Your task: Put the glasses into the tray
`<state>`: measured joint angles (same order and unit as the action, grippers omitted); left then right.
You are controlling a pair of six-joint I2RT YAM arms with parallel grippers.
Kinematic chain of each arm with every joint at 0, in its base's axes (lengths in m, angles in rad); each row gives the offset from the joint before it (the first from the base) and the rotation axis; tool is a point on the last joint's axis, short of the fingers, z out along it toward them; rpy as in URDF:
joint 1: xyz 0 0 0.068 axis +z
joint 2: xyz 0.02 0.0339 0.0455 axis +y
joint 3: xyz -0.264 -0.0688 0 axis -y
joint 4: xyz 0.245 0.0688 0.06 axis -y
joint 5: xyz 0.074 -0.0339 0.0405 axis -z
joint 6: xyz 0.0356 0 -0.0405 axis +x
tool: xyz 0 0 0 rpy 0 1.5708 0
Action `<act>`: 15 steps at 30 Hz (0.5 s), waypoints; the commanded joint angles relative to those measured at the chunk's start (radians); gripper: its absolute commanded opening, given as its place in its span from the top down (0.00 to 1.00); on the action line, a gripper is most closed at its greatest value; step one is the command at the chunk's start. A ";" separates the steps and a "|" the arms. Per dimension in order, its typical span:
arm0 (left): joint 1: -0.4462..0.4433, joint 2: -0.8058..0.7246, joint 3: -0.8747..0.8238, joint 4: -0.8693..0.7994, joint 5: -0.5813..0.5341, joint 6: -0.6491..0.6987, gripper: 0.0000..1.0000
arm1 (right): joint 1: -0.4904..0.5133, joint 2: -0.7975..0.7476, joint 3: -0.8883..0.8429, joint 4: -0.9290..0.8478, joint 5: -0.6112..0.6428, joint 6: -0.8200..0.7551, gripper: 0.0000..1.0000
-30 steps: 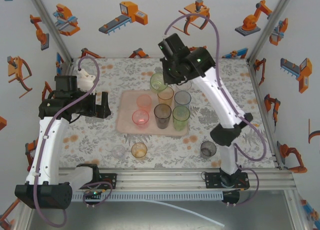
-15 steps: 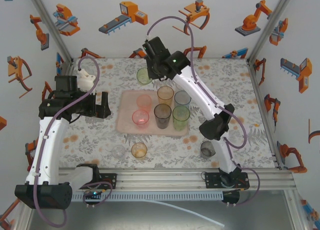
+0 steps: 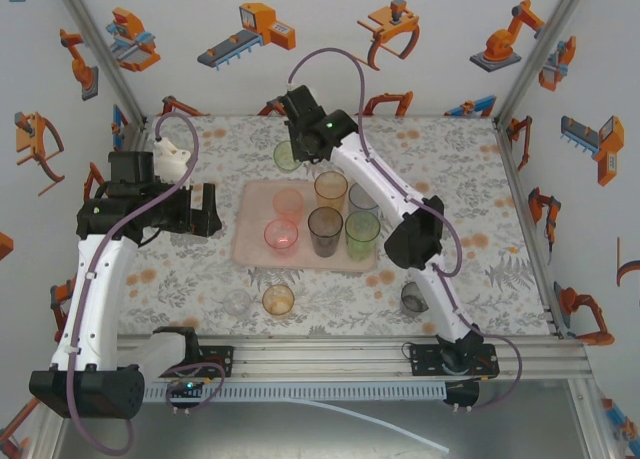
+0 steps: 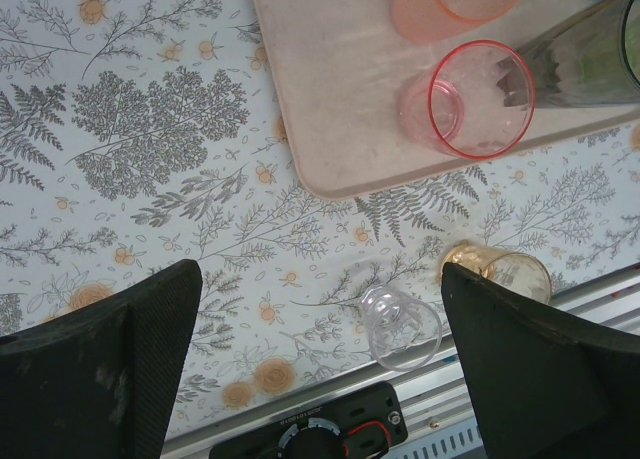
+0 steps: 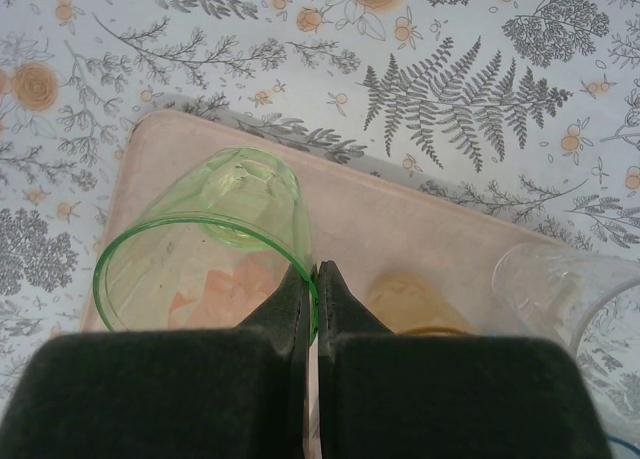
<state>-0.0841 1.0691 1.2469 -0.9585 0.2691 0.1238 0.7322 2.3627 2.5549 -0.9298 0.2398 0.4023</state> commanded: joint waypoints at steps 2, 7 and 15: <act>0.006 -0.017 -0.009 -0.017 0.008 -0.005 0.03 | -0.020 0.030 0.043 0.039 -0.015 0.007 1.00; 0.006 -0.015 -0.011 -0.018 0.010 -0.004 0.03 | -0.035 0.060 0.044 0.039 -0.037 0.016 1.00; 0.006 -0.011 -0.012 -0.017 0.008 -0.005 0.03 | -0.050 0.095 0.050 0.037 -0.066 0.022 1.00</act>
<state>-0.0837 1.0691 1.2469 -0.9585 0.2691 0.1238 0.6880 2.4489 2.5675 -0.9073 0.1917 0.4103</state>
